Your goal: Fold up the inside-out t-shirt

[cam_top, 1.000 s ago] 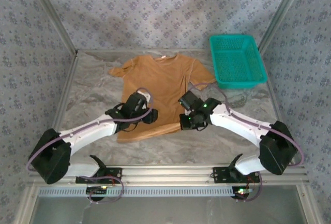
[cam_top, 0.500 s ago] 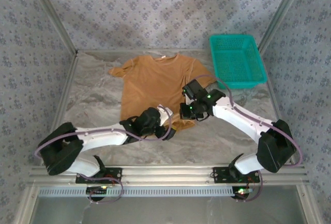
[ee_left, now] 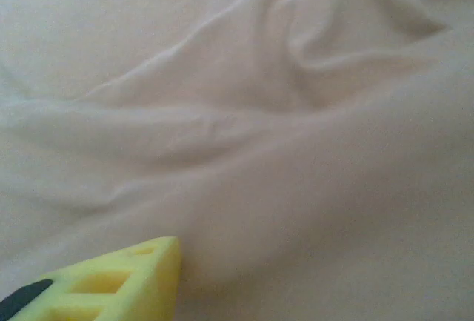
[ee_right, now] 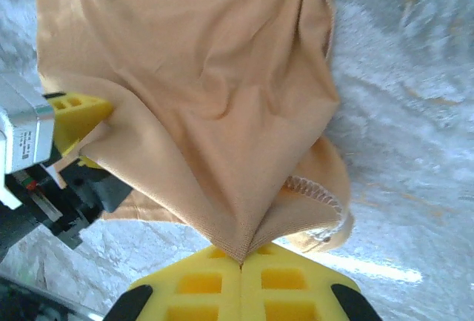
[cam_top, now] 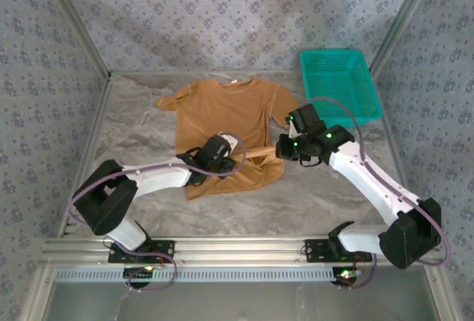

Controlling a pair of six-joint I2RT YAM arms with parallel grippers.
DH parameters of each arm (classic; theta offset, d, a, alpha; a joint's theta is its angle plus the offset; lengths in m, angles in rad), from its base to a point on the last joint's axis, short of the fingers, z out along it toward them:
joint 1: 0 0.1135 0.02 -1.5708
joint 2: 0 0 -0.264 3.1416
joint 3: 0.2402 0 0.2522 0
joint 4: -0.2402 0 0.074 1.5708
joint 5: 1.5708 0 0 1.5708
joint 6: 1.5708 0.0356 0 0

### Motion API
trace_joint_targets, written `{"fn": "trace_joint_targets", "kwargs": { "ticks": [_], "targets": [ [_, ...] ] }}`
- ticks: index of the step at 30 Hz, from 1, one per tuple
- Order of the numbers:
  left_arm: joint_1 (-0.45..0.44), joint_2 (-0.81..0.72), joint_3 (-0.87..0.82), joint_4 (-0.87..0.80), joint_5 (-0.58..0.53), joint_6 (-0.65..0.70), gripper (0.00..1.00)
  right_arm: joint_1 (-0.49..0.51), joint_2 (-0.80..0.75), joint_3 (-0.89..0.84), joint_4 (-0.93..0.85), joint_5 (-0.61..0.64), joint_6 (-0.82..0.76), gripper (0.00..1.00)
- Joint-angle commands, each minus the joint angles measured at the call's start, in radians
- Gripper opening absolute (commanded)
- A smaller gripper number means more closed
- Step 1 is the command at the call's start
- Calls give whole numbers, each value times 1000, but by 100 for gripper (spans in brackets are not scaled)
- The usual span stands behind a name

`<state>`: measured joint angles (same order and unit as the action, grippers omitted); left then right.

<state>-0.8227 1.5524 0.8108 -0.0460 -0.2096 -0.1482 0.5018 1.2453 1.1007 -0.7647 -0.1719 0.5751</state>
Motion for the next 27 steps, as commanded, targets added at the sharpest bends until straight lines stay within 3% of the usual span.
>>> {"fn": "trace_joint_targets", "kwargs": {
  "ticks": [1, 4, 6, 8, 10, 12, 14, 16, 21, 25, 27],
  "targets": [
    [15, -55, 2, -104, -30, -52, 39, -34, -26, 7, -40, 19, -12, 0],
    [34, -86, -7, -158, -29, -82, 25, -61, -23, 0, -27, 17, -12, 0],
    [39, -109, -13, -195, -39, -87, 21, -79, -18, -2, -20, 14, -11, 0],
    [41, -143, -38, -195, -50, -85, 8, -94, -16, -4, -2, -2, -9, 0],
    [41, -176, -62, -169, -31, -93, 8, -97, -10, -3, 23, -8, -9, 0],
    [40, -209, -83, -121, 13, -118, 25, -94, 5, 7, 36, -14, -9, 0],
    [34, -234, -123, -8, 95, -129, 49, -90, 21, 6, 44, -27, -9, 0],
    [10, -228, -149, 88, 133, -104, 62, -89, 28, 2, 47, -31, -9, 0],
    [-114, -86, -86, 179, 80, 23, 75, -92, 27, 8, 39, -29, -3, 0],
    [-167, 79, 21, 199, -13, 71, 87, -96, 20, 22, 24, -32, -3, 0],
    [-182, 152, 72, 208, -109, 87, 88, -97, 14, 28, 16, -33, -3, 0]
  ]
}}
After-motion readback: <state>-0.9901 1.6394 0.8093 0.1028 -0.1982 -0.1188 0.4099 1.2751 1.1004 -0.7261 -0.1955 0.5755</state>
